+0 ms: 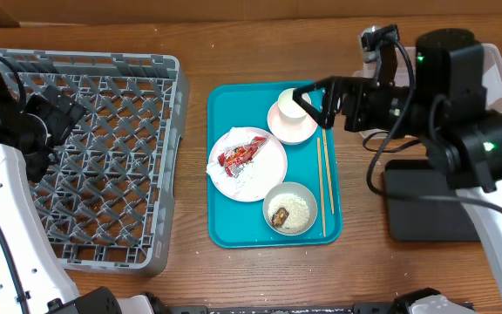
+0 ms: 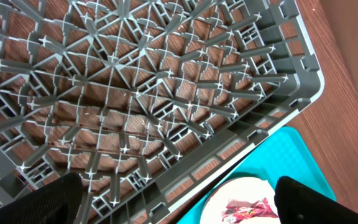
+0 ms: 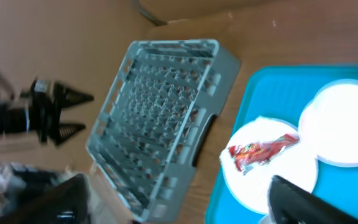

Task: Sort waste into correct bins and load items into the dishwasher
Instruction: 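Move the right gripper over the plate toward the red wrapper, then grasp the red snack wrapper with the right gripper, then carry the wrapper to the clear plastic bin and release it, then lower the right gripper onto the white tissue on the plate and grasp, then carry the tissue to the clear bin and release it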

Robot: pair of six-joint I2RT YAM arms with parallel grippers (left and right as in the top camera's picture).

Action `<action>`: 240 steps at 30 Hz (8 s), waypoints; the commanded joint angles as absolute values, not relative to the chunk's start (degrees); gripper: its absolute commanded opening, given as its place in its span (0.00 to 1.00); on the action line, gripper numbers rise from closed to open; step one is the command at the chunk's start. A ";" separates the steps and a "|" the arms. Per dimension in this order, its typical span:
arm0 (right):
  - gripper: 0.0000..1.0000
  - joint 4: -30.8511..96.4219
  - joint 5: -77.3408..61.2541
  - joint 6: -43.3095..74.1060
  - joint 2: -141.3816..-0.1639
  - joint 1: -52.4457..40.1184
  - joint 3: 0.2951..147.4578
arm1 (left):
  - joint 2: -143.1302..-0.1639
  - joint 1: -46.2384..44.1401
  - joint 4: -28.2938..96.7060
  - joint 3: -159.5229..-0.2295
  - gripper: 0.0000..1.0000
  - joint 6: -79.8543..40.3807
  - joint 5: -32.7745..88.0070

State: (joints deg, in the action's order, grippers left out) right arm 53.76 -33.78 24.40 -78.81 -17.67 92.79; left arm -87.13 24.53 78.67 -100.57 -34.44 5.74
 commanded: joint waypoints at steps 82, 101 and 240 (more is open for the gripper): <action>0.48 45.39 3.79 76.53 -122.41 -40.49 94.02 | -86.89 24.73 78.70 -101.41 1.00 -35.16 5.54; 0.22 45.65 1.67 74.63 -121.10 -39.88 95.02 | -86.89 24.73 78.70 -101.41 1.00 -35.16 5.54; 0.04 46.63 -0.05 55.29 -112.27 -43.72 85.43 | -86.89 24.73 78.70 -101.41 1.00 -35.16 5.54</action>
